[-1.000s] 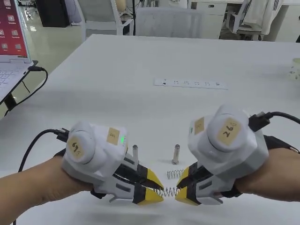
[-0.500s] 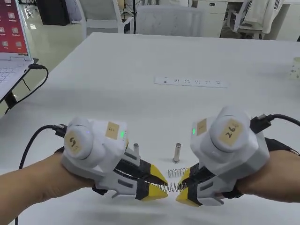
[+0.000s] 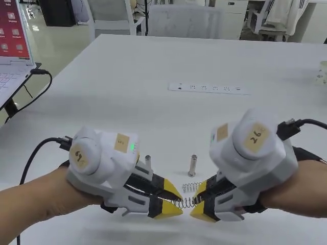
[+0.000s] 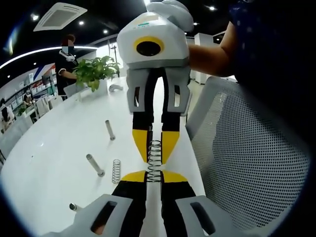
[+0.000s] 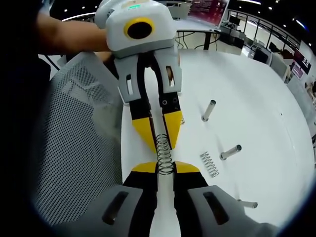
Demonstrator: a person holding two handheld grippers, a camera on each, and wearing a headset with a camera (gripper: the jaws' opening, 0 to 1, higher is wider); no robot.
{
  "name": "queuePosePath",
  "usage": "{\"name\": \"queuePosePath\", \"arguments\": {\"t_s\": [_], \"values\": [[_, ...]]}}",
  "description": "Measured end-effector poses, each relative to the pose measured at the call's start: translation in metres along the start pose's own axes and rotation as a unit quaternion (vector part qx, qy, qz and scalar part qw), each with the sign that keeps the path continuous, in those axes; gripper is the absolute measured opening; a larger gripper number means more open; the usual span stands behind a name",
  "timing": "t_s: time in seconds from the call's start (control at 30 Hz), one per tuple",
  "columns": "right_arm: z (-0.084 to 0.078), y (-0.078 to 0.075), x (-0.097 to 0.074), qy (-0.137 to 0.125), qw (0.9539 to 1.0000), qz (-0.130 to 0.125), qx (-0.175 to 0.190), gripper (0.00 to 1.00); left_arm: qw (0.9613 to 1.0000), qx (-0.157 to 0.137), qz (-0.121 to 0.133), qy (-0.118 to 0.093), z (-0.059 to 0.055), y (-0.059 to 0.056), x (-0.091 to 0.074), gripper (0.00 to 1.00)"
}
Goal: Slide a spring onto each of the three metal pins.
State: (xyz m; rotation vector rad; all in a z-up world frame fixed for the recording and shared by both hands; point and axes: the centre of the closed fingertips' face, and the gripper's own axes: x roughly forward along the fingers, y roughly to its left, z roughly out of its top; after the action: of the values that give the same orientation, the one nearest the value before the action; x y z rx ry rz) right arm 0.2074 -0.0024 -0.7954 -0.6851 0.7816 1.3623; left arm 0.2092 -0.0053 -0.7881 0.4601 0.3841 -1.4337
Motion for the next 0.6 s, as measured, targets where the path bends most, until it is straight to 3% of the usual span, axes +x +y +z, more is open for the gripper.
{"name": "queuePosePath", "arguments": {"t_s": [0.33,0.6], "values": [[0.017,0.006,-0.005,-0.026,0.9996,0.011,0.006,0.09,1.0000,-0.005,-0.004,0.003,-0.001,-0.003,0.002,0.02],[0.022,0.008,-0.005,-0.027,0.9995,0.014,0.001,0.09,0.9999,-0.008,-0.007,0.001,-0.001,-0.003,0.003,0.02]]}}
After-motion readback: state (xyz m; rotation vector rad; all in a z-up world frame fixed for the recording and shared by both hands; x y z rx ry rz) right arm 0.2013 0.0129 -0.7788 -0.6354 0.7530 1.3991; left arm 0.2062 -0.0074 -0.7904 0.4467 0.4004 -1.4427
